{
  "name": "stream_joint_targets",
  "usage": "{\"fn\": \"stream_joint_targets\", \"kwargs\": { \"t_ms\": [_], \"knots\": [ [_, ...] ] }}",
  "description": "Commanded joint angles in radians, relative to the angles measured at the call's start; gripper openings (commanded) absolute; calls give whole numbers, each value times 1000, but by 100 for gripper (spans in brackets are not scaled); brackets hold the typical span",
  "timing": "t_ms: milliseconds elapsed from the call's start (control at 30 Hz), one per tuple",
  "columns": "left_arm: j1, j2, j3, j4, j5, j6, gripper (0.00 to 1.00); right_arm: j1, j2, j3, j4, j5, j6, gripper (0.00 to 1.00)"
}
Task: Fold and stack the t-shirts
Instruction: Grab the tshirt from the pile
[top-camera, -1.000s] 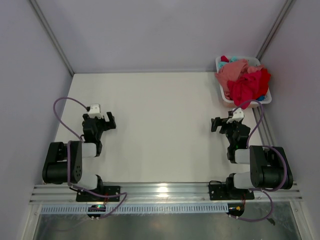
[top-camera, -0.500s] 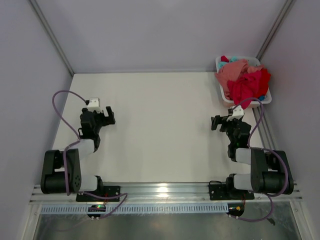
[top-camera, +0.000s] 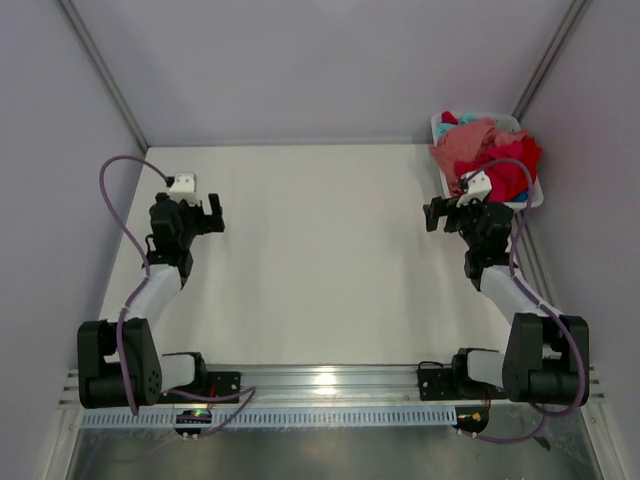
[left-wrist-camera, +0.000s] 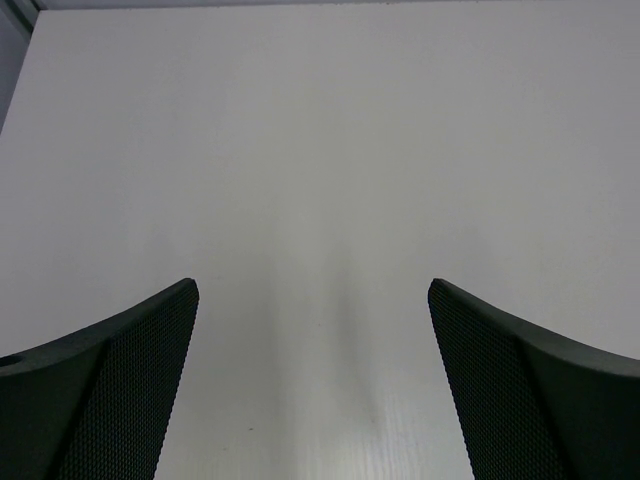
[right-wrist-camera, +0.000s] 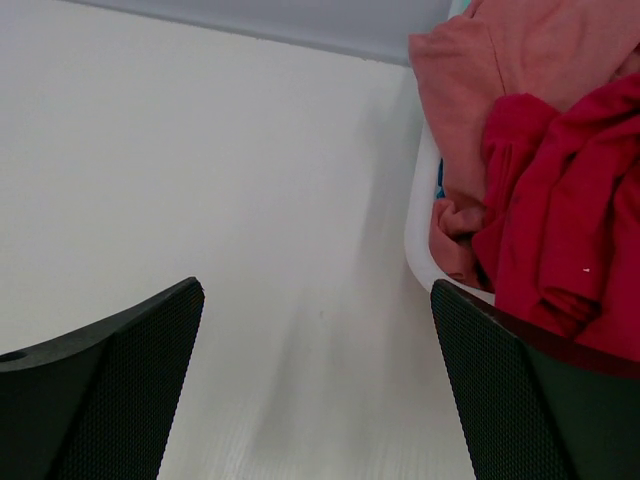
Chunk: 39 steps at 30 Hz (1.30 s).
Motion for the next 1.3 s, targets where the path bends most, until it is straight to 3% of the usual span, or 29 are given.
{"fn": "stream_joint_targets", "kwargs": {
  "t_ms": [0,133,367,467,500,600,700,800,1000,1067,1133,1267],
  "knots": [
    [3,-20,78,-128,11,23,99,4,-8,152,-153,-36,-64,99],
    [2,-38,118,-182,24,17,99,4,24,312,-367,-54,-96,99],
    [2,-29,207,-264,155,-42,96,1,58,464,-468,-61,-63,99],
    [2,13,283,-323,337,-56,96,-5,52,424,-417,-131,-23,99],
    [2,33,306,-344,472,-39,96,-5,47,401,-387,-146,-18,99],
    [2,136,433,-496,637,-23,97,-5,61,391,-358,-160,-10,95],
    [0,254,591,-678,683,60,97,-9,131,485,-482,-227,-44,92],
    [-3,390,788,-902,725,163,97,-9,151,519,-497,-223,-41,93],
    [-70,661,1266,-1383,679,407,96,-8,170,583,-514,-29,-38,93],
    [-104,754,1402,-1465,628,447,96,-8,171,588,-505,111,-41,99],
    [-123,808,1469,-1466,616,438,96,-8,177,589,-491,282,-38,99],
    [-188,836,1480,-1371,448,371,96,-6,228,605,-475,558,-64,99]
  ]
}}
